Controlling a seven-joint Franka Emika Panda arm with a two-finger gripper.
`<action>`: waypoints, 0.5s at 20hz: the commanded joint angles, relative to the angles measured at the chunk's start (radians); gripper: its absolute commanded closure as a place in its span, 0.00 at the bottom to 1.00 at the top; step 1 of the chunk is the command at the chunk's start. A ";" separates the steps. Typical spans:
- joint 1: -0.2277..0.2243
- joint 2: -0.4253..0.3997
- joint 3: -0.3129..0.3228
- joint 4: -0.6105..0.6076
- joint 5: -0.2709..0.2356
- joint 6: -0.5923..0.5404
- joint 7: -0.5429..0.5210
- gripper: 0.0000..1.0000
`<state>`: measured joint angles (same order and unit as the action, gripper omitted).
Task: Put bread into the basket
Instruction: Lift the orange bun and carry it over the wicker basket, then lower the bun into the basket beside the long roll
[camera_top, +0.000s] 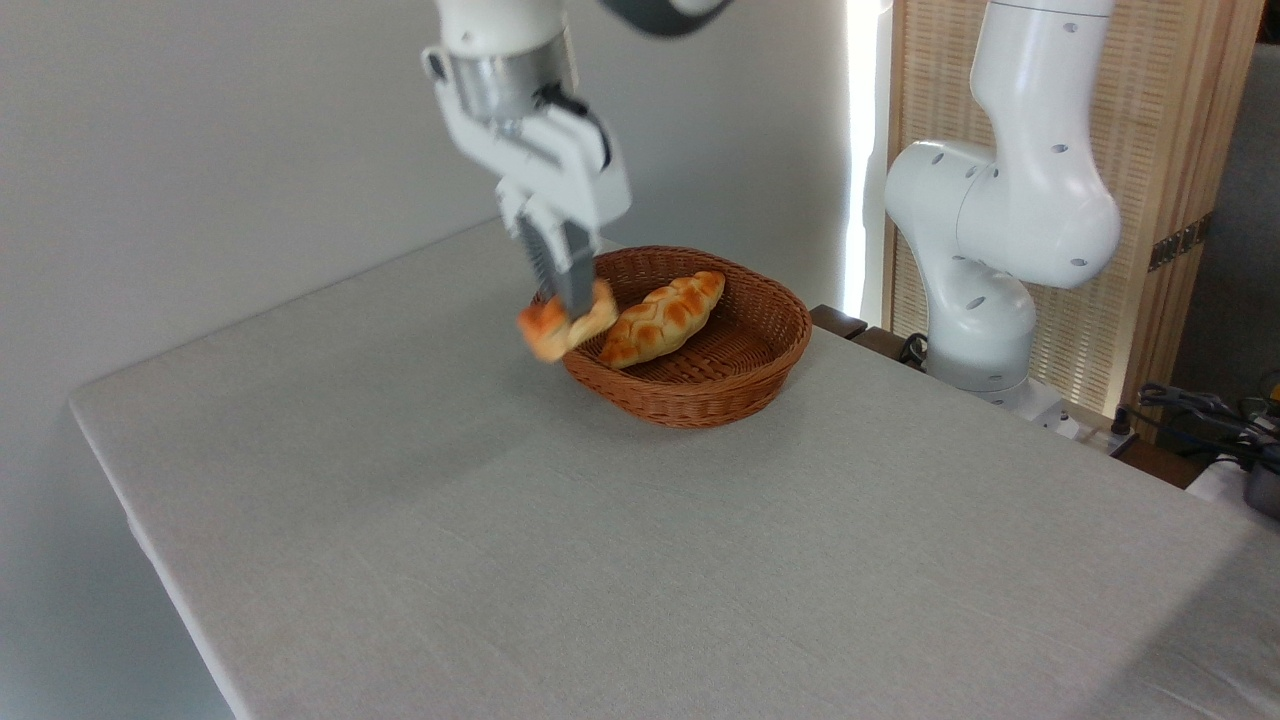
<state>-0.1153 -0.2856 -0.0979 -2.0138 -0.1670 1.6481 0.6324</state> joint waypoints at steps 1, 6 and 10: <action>-0.062 -0.170 0.009 -0.164 -0.019 -0.042 0.032 0.86; -0.191 -0.224 0.023 -0.313 -0.011 -0.033 0.047 0.76; -0.199 -0.221 0.023 -0.381 -0.009 0.022 0.047 0.39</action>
<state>-0.3020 -0.4932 -0.0980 -2.3298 -0.1691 1.6102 0.6562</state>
